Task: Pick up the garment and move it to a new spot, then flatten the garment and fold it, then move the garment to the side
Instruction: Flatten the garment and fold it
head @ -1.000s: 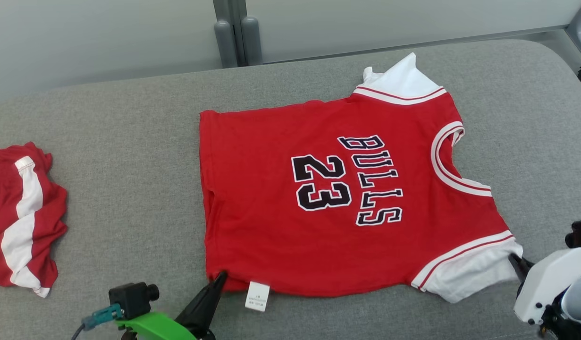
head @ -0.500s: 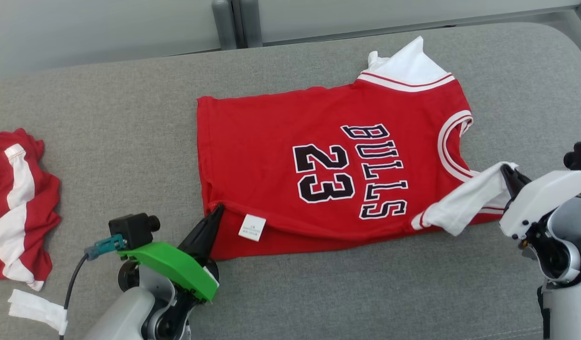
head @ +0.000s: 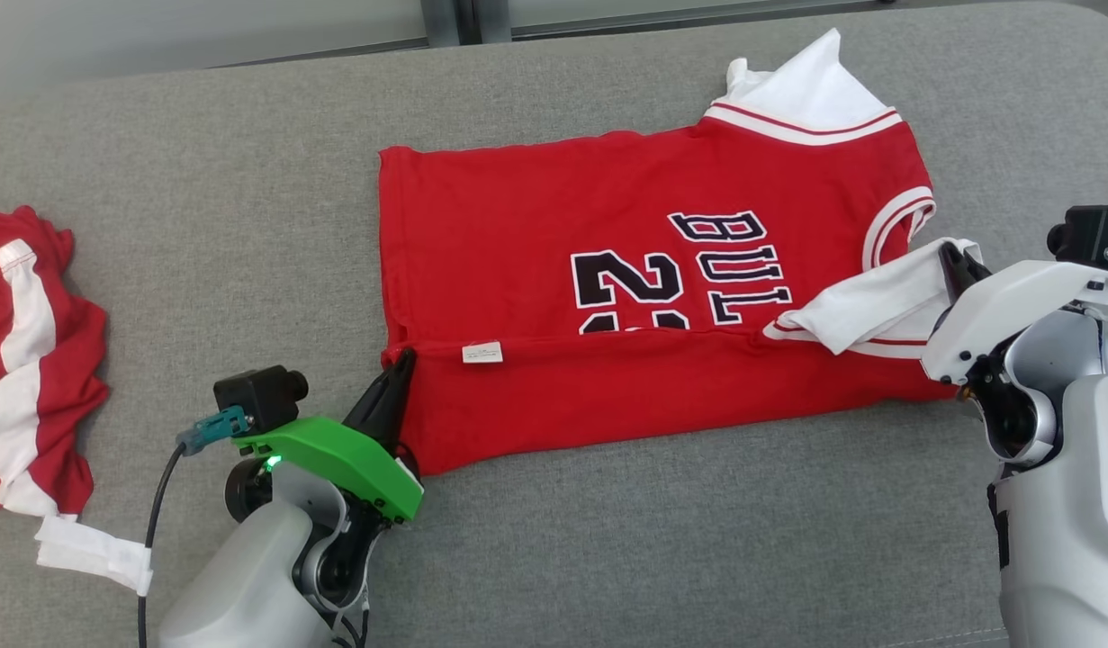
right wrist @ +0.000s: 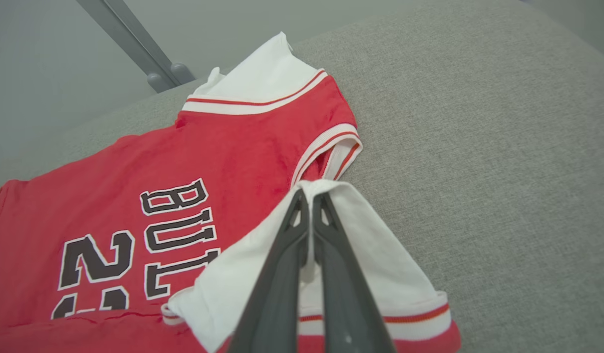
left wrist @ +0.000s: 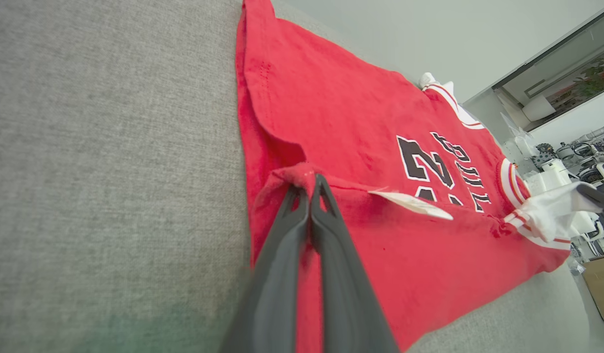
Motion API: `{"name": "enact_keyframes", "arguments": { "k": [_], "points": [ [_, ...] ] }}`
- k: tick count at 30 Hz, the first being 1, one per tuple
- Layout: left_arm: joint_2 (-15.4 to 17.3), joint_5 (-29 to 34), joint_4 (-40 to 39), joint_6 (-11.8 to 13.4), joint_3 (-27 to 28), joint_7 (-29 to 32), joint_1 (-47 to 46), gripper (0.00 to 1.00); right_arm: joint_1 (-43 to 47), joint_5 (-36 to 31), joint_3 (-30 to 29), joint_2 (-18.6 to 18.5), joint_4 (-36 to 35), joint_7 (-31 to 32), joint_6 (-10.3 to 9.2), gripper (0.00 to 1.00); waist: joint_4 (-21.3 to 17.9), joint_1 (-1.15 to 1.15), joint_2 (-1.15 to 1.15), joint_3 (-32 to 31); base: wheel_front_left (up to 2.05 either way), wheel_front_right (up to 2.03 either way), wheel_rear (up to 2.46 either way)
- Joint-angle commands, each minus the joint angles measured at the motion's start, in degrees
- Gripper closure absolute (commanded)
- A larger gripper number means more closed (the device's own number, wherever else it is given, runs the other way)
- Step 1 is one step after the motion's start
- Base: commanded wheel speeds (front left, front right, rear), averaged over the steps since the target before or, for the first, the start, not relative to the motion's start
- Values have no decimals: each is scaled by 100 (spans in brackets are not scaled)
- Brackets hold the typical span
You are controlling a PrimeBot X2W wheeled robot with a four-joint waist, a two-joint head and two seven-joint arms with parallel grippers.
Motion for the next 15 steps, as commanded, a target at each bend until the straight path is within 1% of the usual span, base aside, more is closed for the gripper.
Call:
{"name": "enact_keyframes", "arguments": {
  "k": [1,2,3,4,10,13,15],
  "points": [
    [11,35,68,-24,24,-85,-129,100,-77,-51,-1,-24,53,-78,-4,100,26,0,0,25,0,0,0],
    [-13,47,122,-34,26,-118,-151,47,-96,-71,3,-22,94,-139,-3,99,34,0,0,31,0,0,0],
    [-38,52,157,-46,17,-141,-161,0,-125,-19,3,-23,119,-194,-4,18,41,0,0,34,0,0,0],
    [-52,64,191,-48,10,-162,-187,0,-160,37,-5,-24,128,-301,-4,0,46,0,0,33,0,0,0],
    [-16,267,303,-46,84,-373,-225,0,-121,221,82,-24,101,-808,-4,0,52,0,0,-34,0,0,0],
    [25,400,217,21,158,-457,-111,0,19,274,52,-24,-1,-939,-4,0,49,0,0,-95,0,0,0],
    [70,582,105,119,193,-480,34,0,184,120,-43,-33,-107,-928,-4,0,55,0,0,-130,0,0,0]
  ]
}}
